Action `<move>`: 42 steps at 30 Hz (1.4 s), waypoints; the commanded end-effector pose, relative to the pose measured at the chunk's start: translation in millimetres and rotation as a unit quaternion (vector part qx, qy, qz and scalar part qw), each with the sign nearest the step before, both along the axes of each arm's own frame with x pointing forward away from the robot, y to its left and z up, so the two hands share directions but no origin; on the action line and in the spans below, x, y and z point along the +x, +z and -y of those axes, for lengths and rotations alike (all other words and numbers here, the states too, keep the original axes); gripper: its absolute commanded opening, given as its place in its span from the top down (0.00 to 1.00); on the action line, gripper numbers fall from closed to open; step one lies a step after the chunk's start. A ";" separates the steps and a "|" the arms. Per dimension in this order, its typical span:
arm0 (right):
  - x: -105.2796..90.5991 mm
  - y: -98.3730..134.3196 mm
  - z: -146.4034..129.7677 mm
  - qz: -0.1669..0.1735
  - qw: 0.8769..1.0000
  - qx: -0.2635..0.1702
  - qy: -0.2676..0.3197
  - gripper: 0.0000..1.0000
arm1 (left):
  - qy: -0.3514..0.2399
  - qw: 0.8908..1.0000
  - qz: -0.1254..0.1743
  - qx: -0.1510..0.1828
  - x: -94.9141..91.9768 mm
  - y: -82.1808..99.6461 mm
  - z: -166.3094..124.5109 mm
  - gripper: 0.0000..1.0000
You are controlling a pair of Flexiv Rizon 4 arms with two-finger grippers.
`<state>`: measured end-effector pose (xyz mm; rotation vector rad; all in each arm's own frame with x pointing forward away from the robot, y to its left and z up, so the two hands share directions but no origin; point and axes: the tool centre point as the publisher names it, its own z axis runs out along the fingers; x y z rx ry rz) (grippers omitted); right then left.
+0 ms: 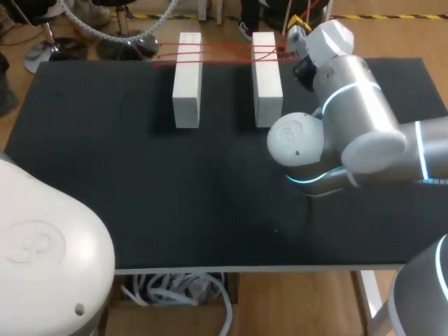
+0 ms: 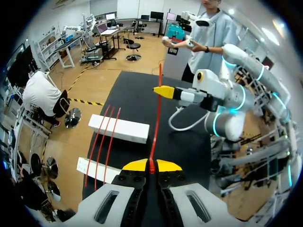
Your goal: Grab the tape and strap the tape.
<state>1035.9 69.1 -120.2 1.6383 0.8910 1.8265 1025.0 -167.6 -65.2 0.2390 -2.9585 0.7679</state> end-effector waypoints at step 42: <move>-27.8 57.6 -67.8 0.117 0.816 -0.560 0.082 1.00 | 0.000 1.000 0.000 0.002 0.2 0.5 0.2 1.00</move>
